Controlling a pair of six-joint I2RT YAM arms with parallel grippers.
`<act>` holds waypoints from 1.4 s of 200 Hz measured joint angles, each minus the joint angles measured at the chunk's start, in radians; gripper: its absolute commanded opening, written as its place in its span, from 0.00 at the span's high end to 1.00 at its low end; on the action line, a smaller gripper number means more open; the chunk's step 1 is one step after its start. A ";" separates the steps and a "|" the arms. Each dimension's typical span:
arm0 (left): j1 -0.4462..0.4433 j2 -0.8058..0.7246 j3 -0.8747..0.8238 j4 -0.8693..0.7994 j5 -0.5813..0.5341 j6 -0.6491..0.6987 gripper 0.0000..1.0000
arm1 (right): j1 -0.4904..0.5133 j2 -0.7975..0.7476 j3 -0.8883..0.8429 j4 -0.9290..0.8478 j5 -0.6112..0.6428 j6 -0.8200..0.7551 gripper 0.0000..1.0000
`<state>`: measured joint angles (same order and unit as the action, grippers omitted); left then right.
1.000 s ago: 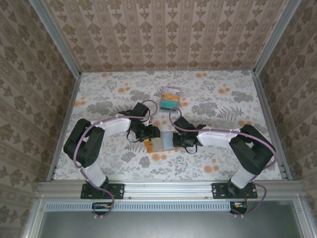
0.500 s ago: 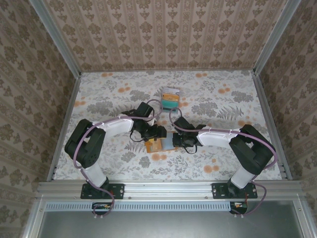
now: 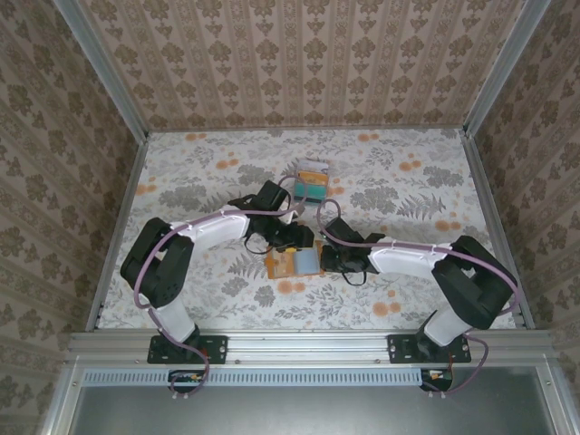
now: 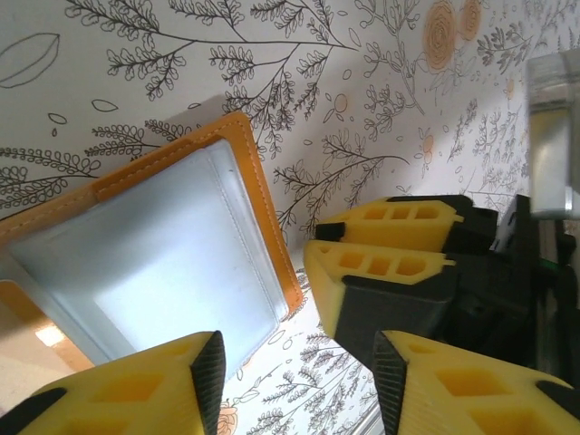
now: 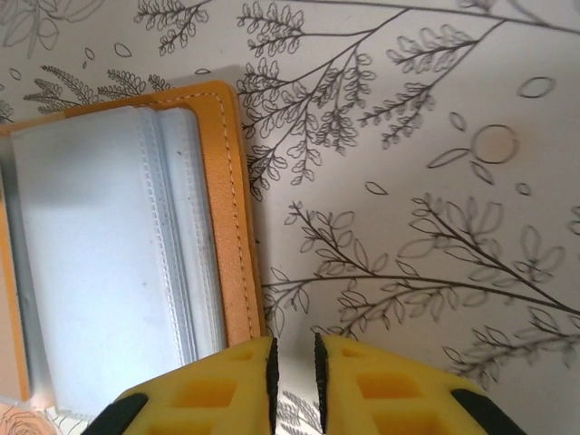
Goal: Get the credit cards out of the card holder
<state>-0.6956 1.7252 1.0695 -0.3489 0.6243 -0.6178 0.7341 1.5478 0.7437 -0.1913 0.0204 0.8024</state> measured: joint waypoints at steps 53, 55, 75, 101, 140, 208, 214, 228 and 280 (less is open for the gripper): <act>0.099 -0.039 -0.052 -0.010 -0.026 0.013 0.65 | 0.004 -0.030 0.021 0.002 -0.014 0.001 0.75; 0.103 -0.040 -0.055 -0.010 -0.027 0.014 0.65 | 0.005 -0.030 0.024 0.002 -0.018 0.001 0.75; 0.160 -0.054 -0.085 -0.026 -0.049 0.033 0.73 | 0.019 -0.013 0.072 0.014 -0.055 -0.011 0.76; 0.205 -0.055 -0.130 -0.040 -0.073 0.051 0.77 | 0.044 0.054 0.151 0.048 -0.105 -0.018 0.77; 0.212 -0.053 -0.170 -0.050 -0.080 0.055 0.79 | 0.064 0.156 0.204 0.089 -0.167 -0.013 0.79; 0.211 -0.013 -0.173 -0.039 -0.079 0.055 0.80 | 0.065 0.237 0.213 0.098 -0.193 0.013 0.80; 0.210 -0.011 -0.173 -0.037 -0.078 0.055 0.80 | 0.065 0.238 0.213 0.100 -0.195 0.014 0.80; 0.208 -0.011 -0.173 -0.035 -0.078 0.055 0.81 | 0.065 0.241 0.215 0.107 -0.202 0.017 0.80; 0.205 -0.011 -0.174 -0.025 -0.079 0.054 0.82 | 0.064 0.253 0.217 0.128 -0.221 0.033 0.81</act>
<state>-0.4904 1.7142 0.8959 -0.3737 0.5453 -0.5636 0.7986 1.8008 0.9604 -0.0631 -0.2008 0.8352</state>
